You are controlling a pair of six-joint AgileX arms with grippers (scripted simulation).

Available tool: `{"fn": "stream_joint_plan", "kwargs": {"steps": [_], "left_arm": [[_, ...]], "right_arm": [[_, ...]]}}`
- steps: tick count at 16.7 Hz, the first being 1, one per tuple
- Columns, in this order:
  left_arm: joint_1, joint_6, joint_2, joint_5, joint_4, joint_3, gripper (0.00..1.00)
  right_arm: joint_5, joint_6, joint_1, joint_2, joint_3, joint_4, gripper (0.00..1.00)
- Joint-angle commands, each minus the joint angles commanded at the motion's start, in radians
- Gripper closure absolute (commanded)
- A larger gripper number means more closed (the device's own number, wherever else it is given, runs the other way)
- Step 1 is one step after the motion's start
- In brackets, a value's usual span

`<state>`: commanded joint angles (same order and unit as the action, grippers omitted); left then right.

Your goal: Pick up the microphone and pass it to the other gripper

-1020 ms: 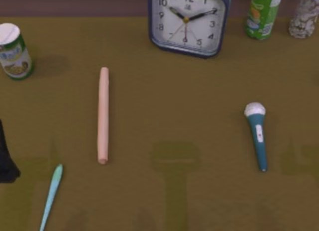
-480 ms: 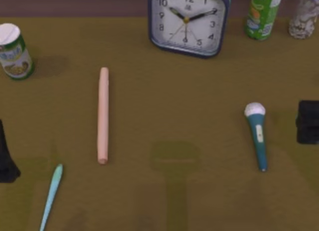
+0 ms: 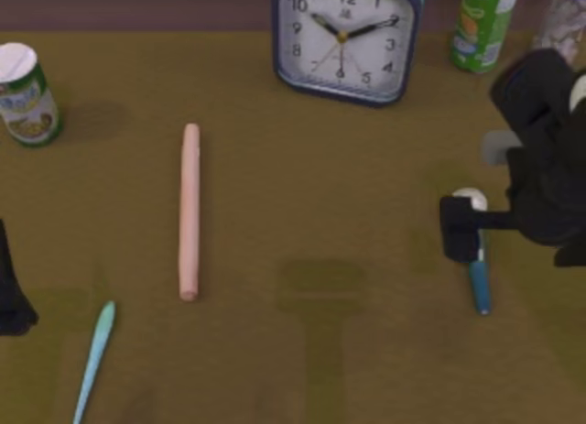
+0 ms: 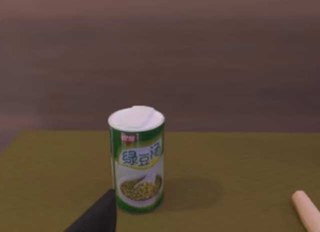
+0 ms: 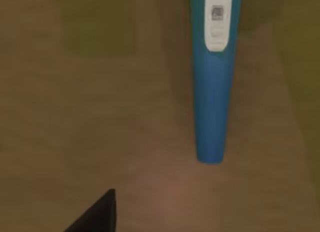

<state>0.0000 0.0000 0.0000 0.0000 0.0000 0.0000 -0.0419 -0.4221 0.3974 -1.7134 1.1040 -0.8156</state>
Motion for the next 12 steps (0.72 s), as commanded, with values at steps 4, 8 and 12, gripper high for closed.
{"fn": "stream_joint_plan", "kwargs": {"steps": [4, 8, 12], "left_arm": [[0.000, 0.000, 0.000, 0.000, 0.000, 0.000, 0.00], [0.000, 0.000, 0.000, 0.000, 0.000, 0.000, 0.00], [0.000, 0.000, 0.000, 0.000, 0.000, 0.000, 0.00]], "right_arm": [[-0.002, -0.029, 0.027, -0.096, 0.084, -0.046, 0.00], [-0.002, -0.030, 0.028, -0.098, 0.086, -0.047, 0.00], [-0.002, -0.026, 0.023, -0.124, 0.067, -0.006, 0.00]]}}
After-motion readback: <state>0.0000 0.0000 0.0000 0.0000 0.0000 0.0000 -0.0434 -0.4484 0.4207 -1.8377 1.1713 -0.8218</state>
